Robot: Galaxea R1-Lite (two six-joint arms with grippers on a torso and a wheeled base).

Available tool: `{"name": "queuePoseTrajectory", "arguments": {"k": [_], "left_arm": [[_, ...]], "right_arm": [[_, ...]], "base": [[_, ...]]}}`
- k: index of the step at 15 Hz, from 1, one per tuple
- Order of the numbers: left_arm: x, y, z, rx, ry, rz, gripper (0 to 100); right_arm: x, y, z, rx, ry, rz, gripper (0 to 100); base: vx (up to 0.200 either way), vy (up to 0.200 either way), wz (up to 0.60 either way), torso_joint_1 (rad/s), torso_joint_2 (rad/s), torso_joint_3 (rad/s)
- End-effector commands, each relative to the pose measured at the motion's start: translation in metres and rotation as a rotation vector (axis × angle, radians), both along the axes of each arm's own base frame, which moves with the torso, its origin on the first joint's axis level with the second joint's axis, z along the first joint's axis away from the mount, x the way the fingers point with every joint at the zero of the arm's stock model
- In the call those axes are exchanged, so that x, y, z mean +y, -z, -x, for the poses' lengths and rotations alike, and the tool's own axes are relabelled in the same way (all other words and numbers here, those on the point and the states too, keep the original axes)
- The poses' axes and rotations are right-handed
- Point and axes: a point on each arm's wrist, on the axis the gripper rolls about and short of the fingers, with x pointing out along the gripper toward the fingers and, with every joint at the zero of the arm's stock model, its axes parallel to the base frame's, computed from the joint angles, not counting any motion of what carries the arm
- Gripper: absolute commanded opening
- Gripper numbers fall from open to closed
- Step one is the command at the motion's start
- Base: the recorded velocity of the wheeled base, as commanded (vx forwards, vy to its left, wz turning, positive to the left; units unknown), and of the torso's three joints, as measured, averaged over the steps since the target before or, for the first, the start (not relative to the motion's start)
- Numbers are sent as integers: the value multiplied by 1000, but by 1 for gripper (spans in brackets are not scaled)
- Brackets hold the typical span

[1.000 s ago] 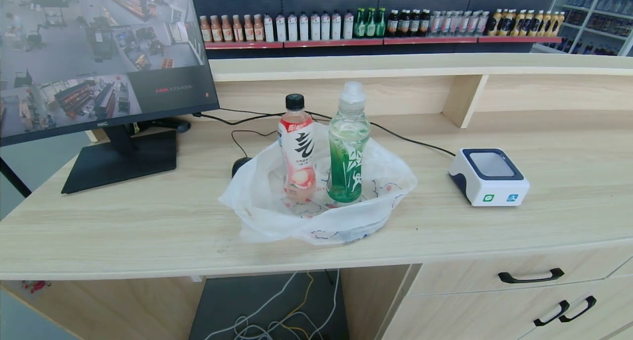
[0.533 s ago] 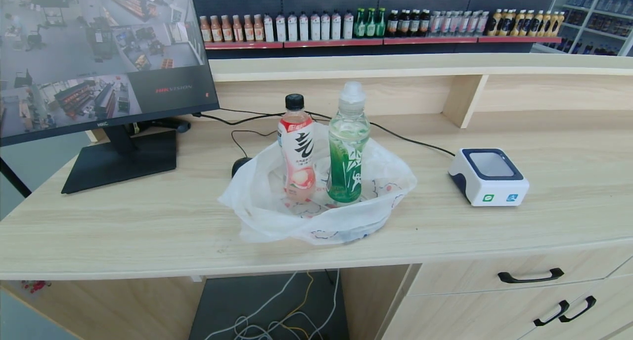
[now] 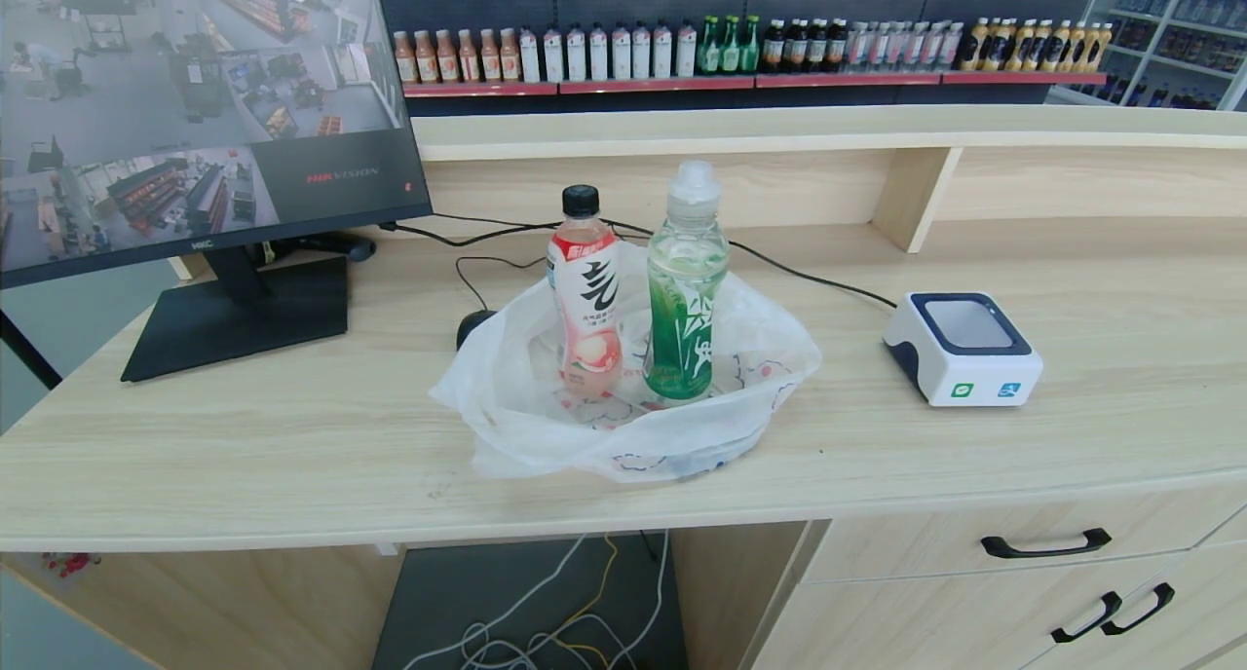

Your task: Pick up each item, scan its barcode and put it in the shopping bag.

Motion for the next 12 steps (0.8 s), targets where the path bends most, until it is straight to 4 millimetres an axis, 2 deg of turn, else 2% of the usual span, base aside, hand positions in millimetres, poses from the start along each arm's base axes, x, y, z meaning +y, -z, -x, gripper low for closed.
{"name": "queuePoseTrajectory", "arguments": {"k": [1, 9, 12], "left_arm": [[0, 0, 0, 0, 0, 0, 100], [0, 0, 0, -2, 0, 0, 100], [0, 0, 0, -2, 0, 0, 100]], "right_arm": [[0, 0, 0, 2, -2, 0, 100], [0, 0, 0, 2, -2, 0, 100], [0, 0, 0, 1, -2, 0, 100]], "base": [[0, 0, 0, 0, 0, 0], [0, 0, 0, 0, 0, 0], [0, -200, 0, 1, -1, 1]]}}
